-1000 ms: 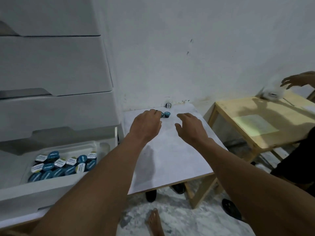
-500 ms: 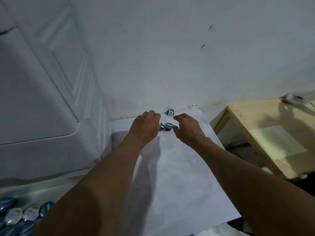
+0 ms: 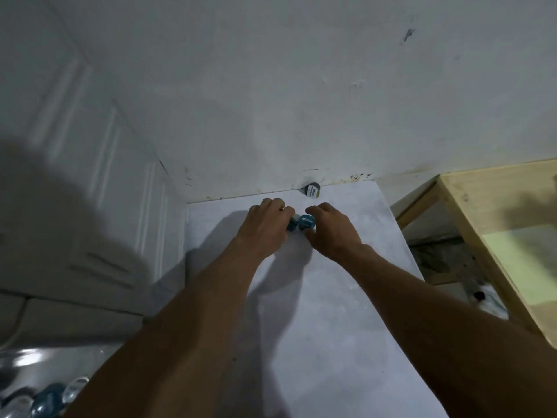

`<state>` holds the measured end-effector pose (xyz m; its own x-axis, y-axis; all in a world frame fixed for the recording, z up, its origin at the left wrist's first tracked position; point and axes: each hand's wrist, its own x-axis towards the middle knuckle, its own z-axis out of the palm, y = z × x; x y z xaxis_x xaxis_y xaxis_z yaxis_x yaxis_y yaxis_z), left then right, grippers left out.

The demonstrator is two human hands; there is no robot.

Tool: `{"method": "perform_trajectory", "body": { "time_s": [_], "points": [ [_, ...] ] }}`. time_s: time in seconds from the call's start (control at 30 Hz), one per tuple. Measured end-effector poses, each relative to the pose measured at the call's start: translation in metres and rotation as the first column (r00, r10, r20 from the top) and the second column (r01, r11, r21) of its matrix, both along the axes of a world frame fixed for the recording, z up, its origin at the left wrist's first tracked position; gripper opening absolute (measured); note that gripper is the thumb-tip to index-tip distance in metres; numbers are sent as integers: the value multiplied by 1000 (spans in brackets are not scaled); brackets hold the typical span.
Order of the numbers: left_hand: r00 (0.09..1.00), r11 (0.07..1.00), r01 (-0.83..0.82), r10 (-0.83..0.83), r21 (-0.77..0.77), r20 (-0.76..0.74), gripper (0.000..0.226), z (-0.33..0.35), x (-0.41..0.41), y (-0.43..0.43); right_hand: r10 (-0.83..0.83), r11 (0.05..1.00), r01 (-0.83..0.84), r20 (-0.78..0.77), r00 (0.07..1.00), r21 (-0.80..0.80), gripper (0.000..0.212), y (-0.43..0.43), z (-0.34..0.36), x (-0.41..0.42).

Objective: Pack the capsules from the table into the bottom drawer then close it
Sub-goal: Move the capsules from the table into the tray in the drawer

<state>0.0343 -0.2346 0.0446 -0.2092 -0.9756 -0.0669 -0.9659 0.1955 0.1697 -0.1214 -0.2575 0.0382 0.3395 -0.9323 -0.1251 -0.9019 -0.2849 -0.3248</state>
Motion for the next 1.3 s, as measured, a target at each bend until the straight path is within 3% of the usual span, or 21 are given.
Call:
{"method": "perform_trajectory", "body": {
  "time_s": [0.27, 0.63, 0.8, 1.03, 1.3],
  "points": [
    [997, 996, -12, 5, 88, 78, 54, -24, -1, -22, -14, 993, 16, -18, 1000, 114, 47, -18, -28, 0],
    [998, 999, 26, -28, 36, 53, 39, -37, 6, -34, -20, 993, 17, 29, 999, 116, 33, -29, -44, 5],
    [992, 996, -43, 52, 83, -113, 29, -31, 4, -28, -23, 992, 18, 33, 999, 128, 27, -27, -43, 3],
    [965, 990, -83, 109, 113, -239, 34, -15, 6, -6, -21, 995, 18, 33, 999, 94, 26, -11, -21, 3],
    [896, 987, -157, 135, -17, -422, 46, 16, 10, 43, 0, 1000, -1, 198, 980, 1, 50, 31, 17, -11]
  ]
}}
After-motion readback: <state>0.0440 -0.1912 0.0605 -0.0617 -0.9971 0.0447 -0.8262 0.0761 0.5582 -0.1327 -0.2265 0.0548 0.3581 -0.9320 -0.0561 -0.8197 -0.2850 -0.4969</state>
